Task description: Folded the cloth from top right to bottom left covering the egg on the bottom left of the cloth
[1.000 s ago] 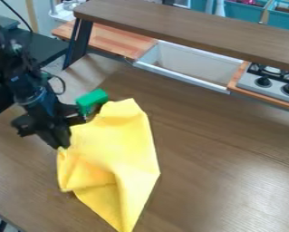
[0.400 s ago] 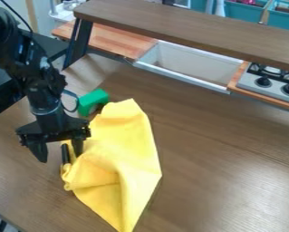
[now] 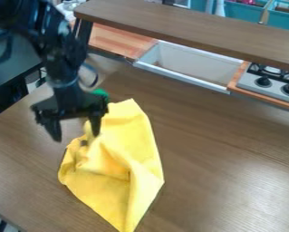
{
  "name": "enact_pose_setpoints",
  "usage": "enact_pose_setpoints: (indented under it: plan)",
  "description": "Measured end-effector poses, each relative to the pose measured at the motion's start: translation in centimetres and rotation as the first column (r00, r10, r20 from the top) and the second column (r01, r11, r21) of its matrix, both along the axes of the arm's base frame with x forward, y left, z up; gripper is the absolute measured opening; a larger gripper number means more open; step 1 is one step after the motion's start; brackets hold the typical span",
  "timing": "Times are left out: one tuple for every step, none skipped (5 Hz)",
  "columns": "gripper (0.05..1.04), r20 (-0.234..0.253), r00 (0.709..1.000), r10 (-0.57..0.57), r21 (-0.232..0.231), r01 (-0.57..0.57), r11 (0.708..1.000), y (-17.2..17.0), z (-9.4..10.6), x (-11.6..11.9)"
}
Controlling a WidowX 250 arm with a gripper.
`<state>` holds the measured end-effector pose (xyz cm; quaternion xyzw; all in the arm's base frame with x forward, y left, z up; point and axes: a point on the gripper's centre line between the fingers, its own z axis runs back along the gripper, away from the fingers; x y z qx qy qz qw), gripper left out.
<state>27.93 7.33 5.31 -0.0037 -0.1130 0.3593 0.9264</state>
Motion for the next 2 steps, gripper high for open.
enact_pose_setpoints:
  plan:
    - [1.000,-0.029,1.000,0.013,0.045,-0.012,0.999,-1.1,3.6,0.2]
    - [1.000,-0.061,0.998,-0.029,0.033,0.031,0.999,-1.8,7.1,0.1]
